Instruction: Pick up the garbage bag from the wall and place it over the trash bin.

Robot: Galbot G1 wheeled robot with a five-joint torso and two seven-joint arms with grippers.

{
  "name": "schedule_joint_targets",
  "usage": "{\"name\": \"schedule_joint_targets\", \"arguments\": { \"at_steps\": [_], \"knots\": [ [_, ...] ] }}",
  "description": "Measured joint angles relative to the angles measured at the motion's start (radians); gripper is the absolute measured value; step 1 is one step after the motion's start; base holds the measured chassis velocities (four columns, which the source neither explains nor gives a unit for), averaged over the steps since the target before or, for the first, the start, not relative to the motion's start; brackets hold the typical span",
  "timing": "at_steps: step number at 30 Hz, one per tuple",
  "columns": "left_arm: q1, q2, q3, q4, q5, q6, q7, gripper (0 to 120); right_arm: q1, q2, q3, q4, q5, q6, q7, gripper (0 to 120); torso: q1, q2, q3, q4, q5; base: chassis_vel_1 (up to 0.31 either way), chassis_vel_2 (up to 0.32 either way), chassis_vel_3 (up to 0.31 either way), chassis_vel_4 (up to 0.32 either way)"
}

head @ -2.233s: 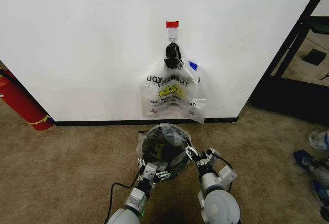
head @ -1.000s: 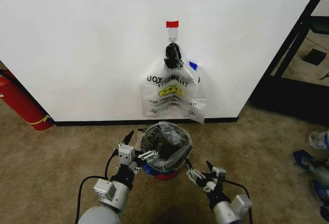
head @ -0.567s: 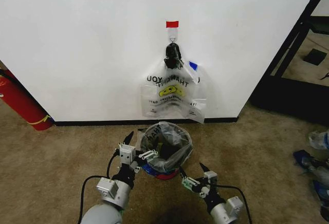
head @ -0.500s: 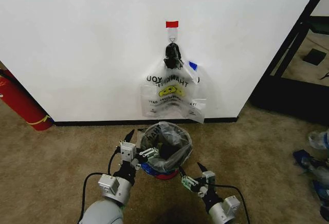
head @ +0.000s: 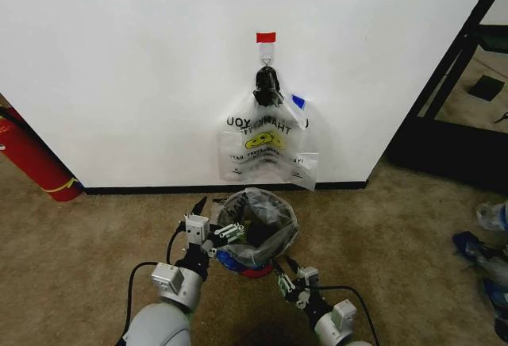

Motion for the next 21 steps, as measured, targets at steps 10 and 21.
{"name": "schedule_joint_targets", "arguments": {
  "at_steps": [10,21],
  "knots": [
    [0.006,-0.002,-0.007,-0.008,0.000,0.005,-0.005,100,0.011,-0.004,-0.004,0.000,0.040,-0.011,-0.008,0,0.000,0.000,0.000,0.0000,0.0000,0.000,0.000,0.000,0.000],
    [0.012,0.000,-0.013,-0.015,-0.004,0.007,-0.006,100,0.013,0.003,-0.004,-0.010,0.049,-0.018,-0.004,0,0.000,0.000,0.000,0.0000,0.0000,0.000,0.000,0.000,0.000]
  ]
}}
